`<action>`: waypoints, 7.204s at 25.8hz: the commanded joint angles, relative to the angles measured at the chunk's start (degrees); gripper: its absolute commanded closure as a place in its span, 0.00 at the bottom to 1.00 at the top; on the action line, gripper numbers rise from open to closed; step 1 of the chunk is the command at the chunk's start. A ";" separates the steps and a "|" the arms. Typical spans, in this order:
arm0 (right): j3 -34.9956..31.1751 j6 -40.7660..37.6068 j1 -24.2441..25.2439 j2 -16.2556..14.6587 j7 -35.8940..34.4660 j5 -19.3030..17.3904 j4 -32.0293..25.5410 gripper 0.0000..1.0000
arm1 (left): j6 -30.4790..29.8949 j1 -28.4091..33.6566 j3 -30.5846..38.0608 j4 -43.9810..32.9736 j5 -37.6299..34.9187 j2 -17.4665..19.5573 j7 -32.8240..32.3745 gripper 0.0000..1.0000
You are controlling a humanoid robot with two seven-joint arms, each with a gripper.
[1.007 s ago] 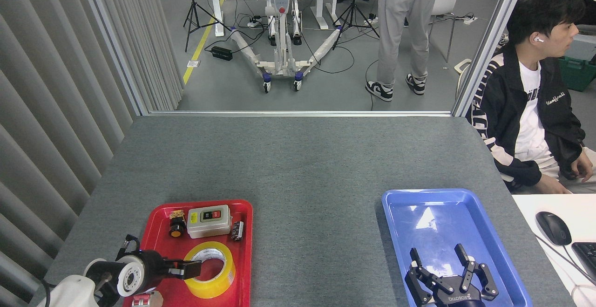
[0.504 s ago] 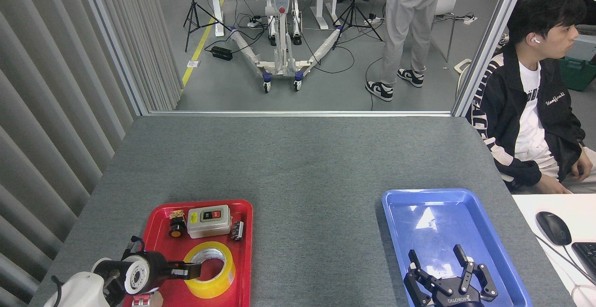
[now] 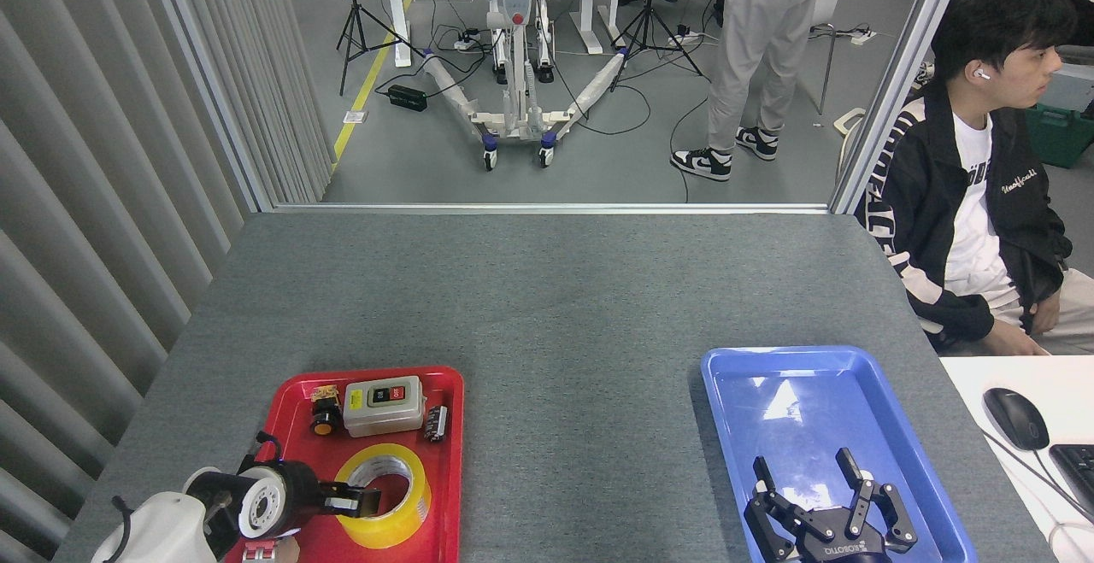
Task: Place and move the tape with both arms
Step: 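Lift the tape roll with the left gripper toward the right gripper, then close the right gripper on the tape roll held by the left gripper, then release the tape with the left gripper and carry it over the blue tray, then lower the tape roll into the blue tray with the right gripper, then open the right gripper and withdraw it from the tape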
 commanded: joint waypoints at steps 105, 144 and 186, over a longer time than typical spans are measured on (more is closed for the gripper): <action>-1.90 -25.09 -1.08 -12.21 7.73 -5.18 1.51 1.00 | -46.59 0.21 12.30 18.26 24.19 -24.42 46.75 0.01; 22.18 14.55 -27.44 -25.22 42.97 -37.88 18.03 0.92 | 8.52 28.42 31.37 -15.93 -27.66 -17.04 55.63 0.01; -1.54 0.14 -5.03 -13.97 -1.59 -14.85 8.72 0.01 | -5.72 28.60 29.53 -18.48 -27.31 -14.66 56.68 0.01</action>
